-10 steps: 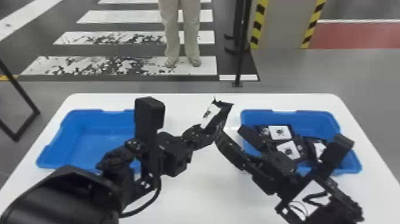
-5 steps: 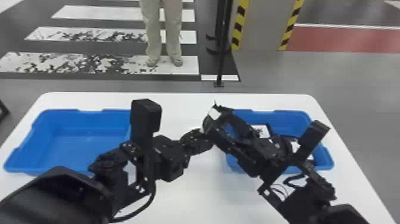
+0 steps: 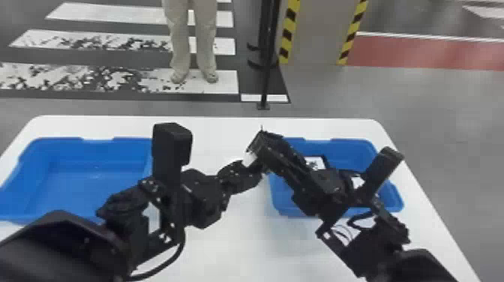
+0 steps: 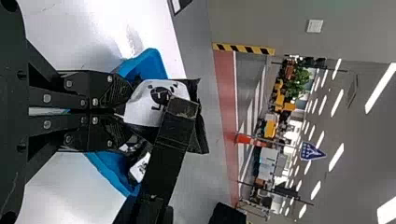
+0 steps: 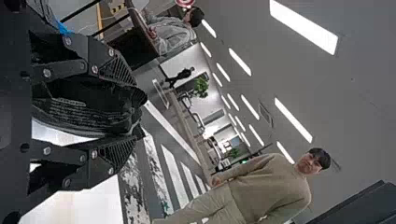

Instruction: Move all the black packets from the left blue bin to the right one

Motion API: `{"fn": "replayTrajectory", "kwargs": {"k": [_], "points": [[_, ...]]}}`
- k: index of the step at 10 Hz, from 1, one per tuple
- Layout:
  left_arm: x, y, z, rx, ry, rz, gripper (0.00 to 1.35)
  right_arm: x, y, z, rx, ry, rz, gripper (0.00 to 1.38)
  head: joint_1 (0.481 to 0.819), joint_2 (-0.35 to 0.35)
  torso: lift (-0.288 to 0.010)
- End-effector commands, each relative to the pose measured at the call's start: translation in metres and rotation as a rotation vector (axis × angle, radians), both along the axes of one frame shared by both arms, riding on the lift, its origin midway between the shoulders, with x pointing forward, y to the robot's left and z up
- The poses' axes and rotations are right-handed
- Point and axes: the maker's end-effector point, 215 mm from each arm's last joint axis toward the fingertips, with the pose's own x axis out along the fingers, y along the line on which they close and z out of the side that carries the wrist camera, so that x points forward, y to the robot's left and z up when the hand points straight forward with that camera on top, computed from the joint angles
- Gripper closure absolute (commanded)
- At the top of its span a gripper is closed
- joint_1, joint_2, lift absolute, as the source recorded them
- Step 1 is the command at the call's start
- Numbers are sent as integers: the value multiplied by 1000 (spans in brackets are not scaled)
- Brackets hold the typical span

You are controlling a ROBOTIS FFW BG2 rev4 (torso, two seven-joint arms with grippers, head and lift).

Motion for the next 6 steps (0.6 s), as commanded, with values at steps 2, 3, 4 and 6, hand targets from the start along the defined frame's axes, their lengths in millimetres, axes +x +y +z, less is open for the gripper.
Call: {"fn": "replayTrajectory", "kwargs": {"k": [2,3,4,6], "points": [[5,9,6,-22,-21,27,828,-2,2,0,23,8,4,1285,695,-99,-140],[7,20,5,-36,-24,53,302,-1,-1,2,26,5,-1,1285,695,-93,-140],[6,32,8,-68,-40,81,50,6,-11,2,19,3,-21,1285,695,-84,-140],[-8,63,23,-116,-70,147,176,29,-40,-4,-14,0,-72,1285,695,-74,-140]]}}
